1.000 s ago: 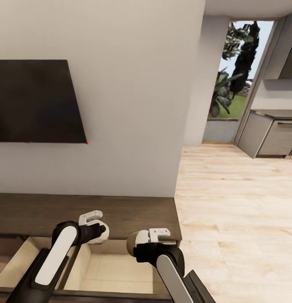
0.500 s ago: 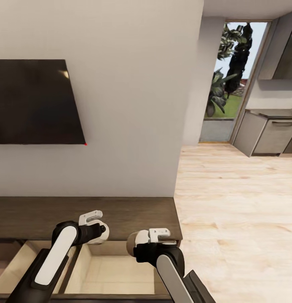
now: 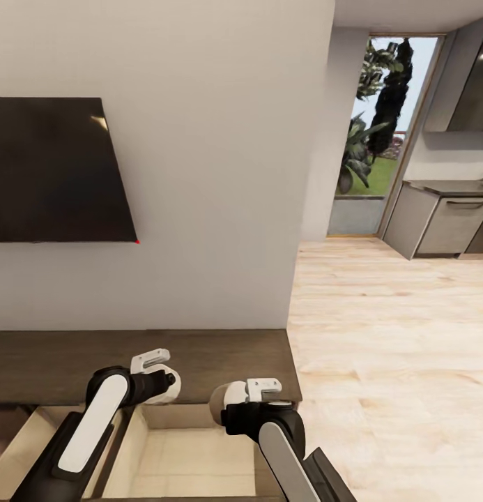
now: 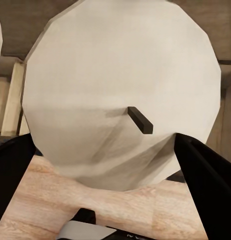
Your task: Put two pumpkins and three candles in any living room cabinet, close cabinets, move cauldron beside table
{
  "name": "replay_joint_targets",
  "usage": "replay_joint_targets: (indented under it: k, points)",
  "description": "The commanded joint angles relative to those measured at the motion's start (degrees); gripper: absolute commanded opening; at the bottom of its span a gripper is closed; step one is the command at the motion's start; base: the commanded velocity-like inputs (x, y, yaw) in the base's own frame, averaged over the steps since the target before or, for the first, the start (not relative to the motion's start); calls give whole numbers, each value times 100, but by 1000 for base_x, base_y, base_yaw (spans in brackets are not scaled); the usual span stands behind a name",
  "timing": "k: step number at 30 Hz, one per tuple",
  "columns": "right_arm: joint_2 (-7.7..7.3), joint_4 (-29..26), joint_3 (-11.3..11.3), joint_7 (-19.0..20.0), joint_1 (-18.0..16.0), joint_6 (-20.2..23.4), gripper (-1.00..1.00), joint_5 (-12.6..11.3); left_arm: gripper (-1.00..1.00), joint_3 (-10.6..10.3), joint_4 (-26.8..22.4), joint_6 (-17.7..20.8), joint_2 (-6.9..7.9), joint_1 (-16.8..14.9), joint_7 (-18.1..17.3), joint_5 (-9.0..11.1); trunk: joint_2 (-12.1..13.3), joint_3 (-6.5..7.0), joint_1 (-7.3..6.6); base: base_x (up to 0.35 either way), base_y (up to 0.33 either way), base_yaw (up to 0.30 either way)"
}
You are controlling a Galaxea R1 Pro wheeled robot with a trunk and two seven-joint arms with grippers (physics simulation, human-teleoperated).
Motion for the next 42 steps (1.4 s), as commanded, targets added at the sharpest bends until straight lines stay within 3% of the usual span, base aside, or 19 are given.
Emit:
replay_joint_targets:
  k: [1,25,28,30,34,37,42]
  points:
    - [0,-5,4,-56,-6,5,-100,-62,-100,-3,-5,8,5,-6,59,50,-4,-6,2,122,0,-5]
    - [4,0,-12,-73,-6,33,-100,-41,-100,18,-5,16,7,-6,59,83,-4,-6,2,68,16,0]
    - [9,27,-31,-450,-6,93,-100,-55,-100,22,-5,23,26,-6,59,134,-4,-6,2,0,0,0]
    - [11,72,-34,-1052,-6,126,-100,-106,-100,23,-1,25,30,-6,59,168,-4,-6,2,0,0,0]
    - [11,101,-43,-1721,-7,148,-100,-581,-100,19,10,25,25,-6,59,201,-44,-24,24,0,0,0]
    - [11,114,-44,-2005,-9,151,-100,-739,-100,11,18,25,23,-6,59,211,-164,-78,90,0,0,0]
    - [11,260,-45,-2095,-43,153,-100,-837,-100,-2,25,25,4,1,59,216,-365,-168,200,0,0,0]
